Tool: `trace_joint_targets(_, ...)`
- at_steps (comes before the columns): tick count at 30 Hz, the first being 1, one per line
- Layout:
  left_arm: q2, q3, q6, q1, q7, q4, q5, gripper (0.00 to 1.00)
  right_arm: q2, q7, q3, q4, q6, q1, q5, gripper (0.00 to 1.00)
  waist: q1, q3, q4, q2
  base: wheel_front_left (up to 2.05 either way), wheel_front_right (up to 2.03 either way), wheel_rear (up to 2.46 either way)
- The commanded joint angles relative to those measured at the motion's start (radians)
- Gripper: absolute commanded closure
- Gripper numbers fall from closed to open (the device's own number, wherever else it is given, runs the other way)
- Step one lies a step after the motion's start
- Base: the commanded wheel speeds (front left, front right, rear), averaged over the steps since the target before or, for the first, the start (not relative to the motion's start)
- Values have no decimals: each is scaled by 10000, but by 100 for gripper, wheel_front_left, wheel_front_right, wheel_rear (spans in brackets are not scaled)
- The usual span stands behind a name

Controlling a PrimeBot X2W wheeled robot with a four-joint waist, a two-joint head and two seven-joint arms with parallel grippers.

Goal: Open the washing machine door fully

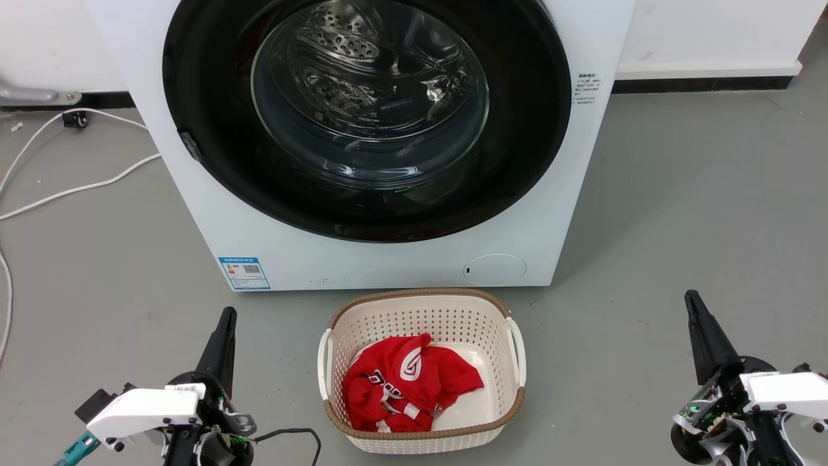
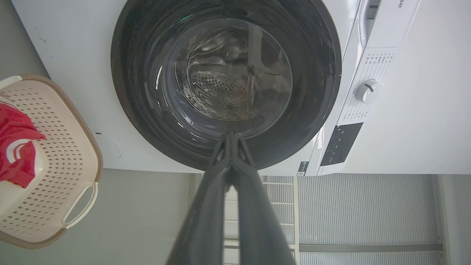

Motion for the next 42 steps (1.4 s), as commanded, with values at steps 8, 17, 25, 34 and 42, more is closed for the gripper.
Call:
trace_joint_targets(8,-4,-8,0,12,-2,33,2,0,-2,0,4,23,0,20,2,0,0,0,0,0,0,0,0)
trace_joint_targets(17,-7,-292,1,99,-389,-210,197,0,3,-403,167,-238,0,224,-73,0,0,0,10,0,0,0,0)
trace_joint_targets(25,10,-232,-1,128,-735,-669,850,0,4,-736,182,-564,0,321,-763,0,0,-7,36,0,0,0,0)
trace_joint_targets(34,4,-138,-4,65,-1126,-1278,2699,0,5,-1127,197,-1331,0,328,-3215,0,0,-12,96,0,0,0,0)
trace_joint_targets(42,78,-153,-7,-31,-1445,-1936,4883,0,7,-1447,442,-2202,0,415,-5958,0,0,-24,153,0,0,0,0)
